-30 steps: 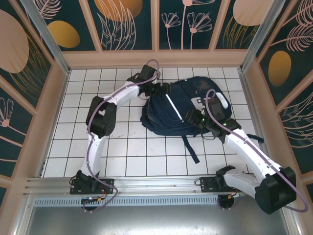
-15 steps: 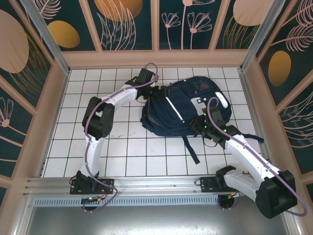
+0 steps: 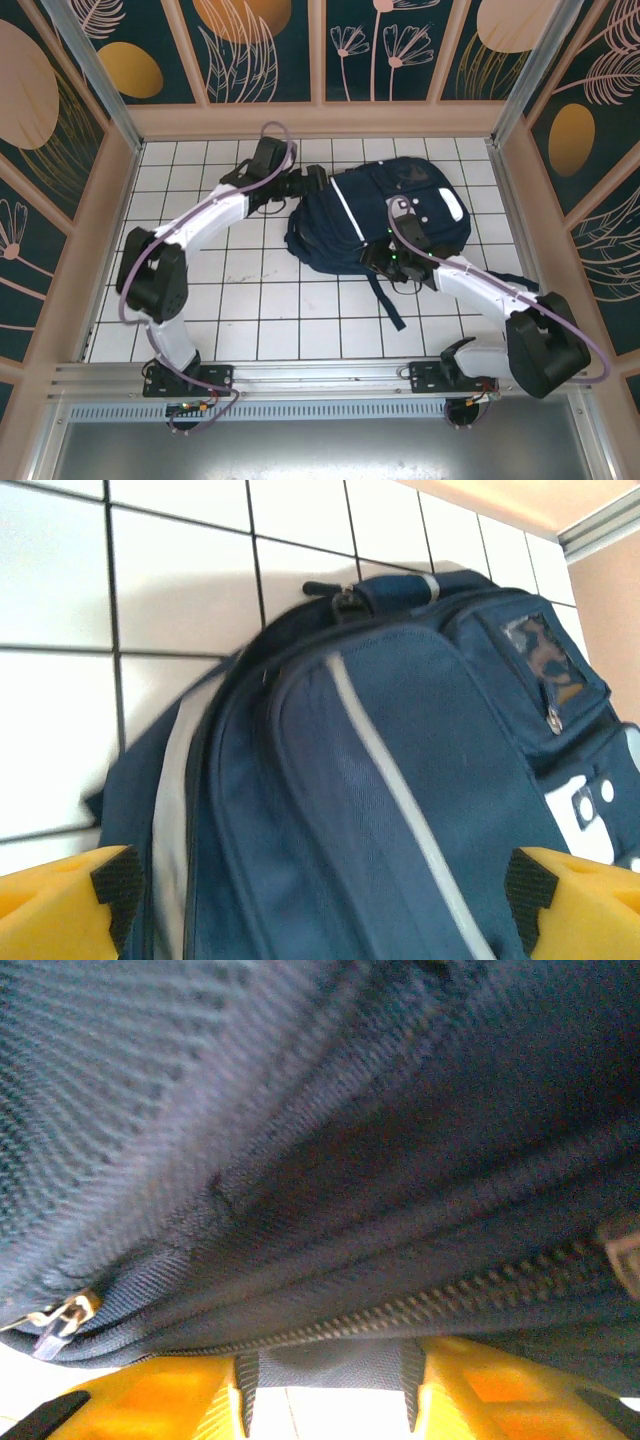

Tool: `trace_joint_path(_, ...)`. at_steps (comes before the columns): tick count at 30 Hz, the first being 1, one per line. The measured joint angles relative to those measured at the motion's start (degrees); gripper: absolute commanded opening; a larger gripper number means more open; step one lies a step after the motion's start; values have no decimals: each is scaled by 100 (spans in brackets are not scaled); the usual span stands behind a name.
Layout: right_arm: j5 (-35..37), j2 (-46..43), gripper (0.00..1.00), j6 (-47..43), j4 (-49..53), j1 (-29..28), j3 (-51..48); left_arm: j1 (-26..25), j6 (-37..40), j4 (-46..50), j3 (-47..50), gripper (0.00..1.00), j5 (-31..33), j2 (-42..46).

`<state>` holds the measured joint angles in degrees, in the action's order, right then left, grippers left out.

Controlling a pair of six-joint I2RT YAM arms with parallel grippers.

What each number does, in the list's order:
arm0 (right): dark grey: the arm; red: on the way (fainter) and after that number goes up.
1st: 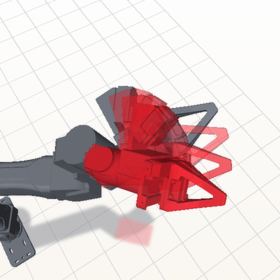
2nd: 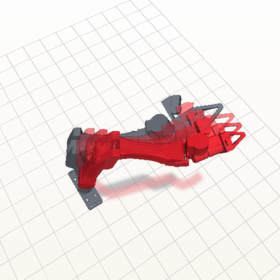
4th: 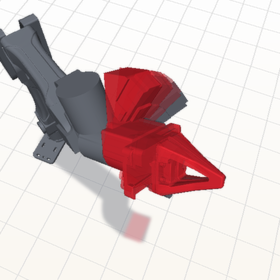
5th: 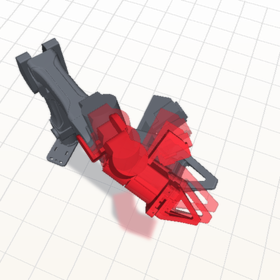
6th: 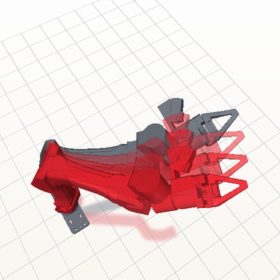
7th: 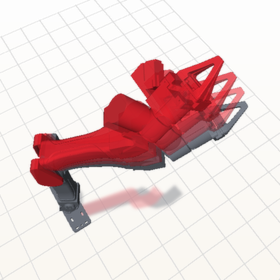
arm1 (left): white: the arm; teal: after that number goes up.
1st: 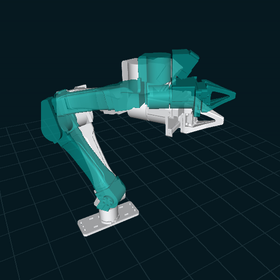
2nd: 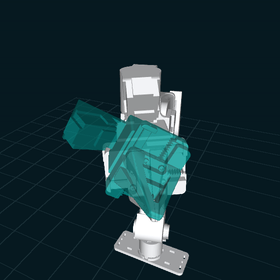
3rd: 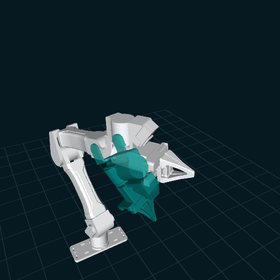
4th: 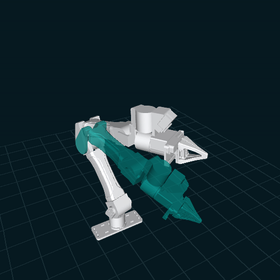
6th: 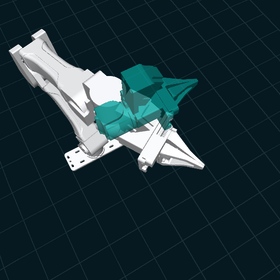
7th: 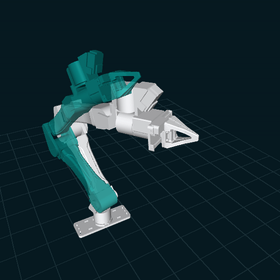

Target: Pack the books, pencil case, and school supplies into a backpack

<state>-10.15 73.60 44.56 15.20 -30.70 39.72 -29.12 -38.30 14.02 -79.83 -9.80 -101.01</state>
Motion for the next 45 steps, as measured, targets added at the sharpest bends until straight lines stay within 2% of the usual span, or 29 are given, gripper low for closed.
trace_joint_path(4,2,98,46,-107,0,-15,225,-103,-332,-264,960,89,48,693)
trace_joint_path(7,31,-61,46,-114,35,-15,236,-367,-525,-417,1506,88,164,1019)
trace_joint_path(13,216,-1185,46,118,105,142,39,-1167,-938,-850,2345,79,560,1471)
trace_joint_path(17,249,-1906,48,398,133,505,-389,-1738,-1150,-1169,2721,71,1040,1655)
trace_joint_path(22,72,-2361,49,822,144,1023,-1062,-2555,-1193,-1550,2855,64,1606,1641)
trace_joint_path(26,-116,-2732,53,1250,-33,1425,-1593,-3187,-1126,-1921,2852,59,1941,1392)
trace_joint_path(31,-391,-2953,53,1735,-562,1947,-2188,-3679,-946,-2214,2815,55,2190,807)
trace_joint_path(34,-507,-2951,58,1902,-787,2151,-2378,-3832,-802,-2332,2715,53,2280,487)
trace_joint_path(41,-811,-2559,61,1941,-1421,2428,-2441,-4017,-424,-2542,2124,51,2424,-297)
trace_joint_path(44,-968,-2223,57,1897,-1696,2468,-2441,-4028,-323,-2546,1862,50,2450,-577)
trace_joint_path(45,-1027,-2063,53,1878,-1784,2474,-2439,-4028,-302,-2557,1784,50,2457,-671)
